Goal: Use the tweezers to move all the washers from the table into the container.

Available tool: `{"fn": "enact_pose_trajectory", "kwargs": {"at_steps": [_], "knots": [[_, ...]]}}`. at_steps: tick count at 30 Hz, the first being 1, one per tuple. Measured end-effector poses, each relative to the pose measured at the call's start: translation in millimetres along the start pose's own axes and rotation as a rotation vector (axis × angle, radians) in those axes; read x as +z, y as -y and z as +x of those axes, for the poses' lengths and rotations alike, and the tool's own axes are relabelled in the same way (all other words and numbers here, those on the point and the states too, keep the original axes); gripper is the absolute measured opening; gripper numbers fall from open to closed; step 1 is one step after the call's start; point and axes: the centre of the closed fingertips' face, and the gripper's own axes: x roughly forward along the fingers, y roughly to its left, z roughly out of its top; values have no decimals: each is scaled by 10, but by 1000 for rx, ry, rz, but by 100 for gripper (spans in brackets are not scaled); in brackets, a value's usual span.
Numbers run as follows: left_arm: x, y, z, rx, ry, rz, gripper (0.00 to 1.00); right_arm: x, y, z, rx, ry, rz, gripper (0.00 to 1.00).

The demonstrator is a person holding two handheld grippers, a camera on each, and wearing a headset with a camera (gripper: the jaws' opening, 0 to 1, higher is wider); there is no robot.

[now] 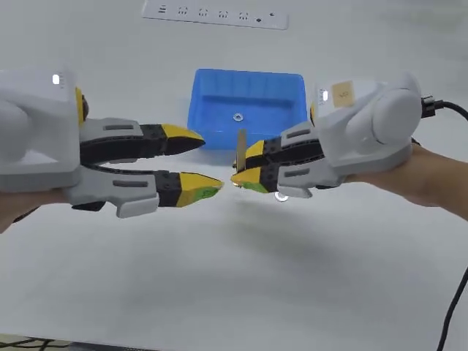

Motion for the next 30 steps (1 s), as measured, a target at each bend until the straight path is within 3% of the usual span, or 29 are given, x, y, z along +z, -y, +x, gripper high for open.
{"fn": "enact_pose_trajectory", "kwargs": {"at_steps": [4, 9, 17, 25, 30], "knots": [[18, -1, -103, 18, 25, -18, 51, 122, 5, -73, -5, 10, -16, 10], [28, -17, -245, 55, 45, -42, 56, 281, 24, -159, -16, 27, -40, 10], [-18, 25, -379, 71, 53, -69, 66, 470, 111, -212, -32, 34, -83, 10], [-59, -32, -544, 101, 57, -80, 73, 719, 355, -283, -65, 50, -123, 10], [-83, -47, -630, 120, 64, -93, 85, 731, 587, -291, -100, 52, -121, 10]]}}
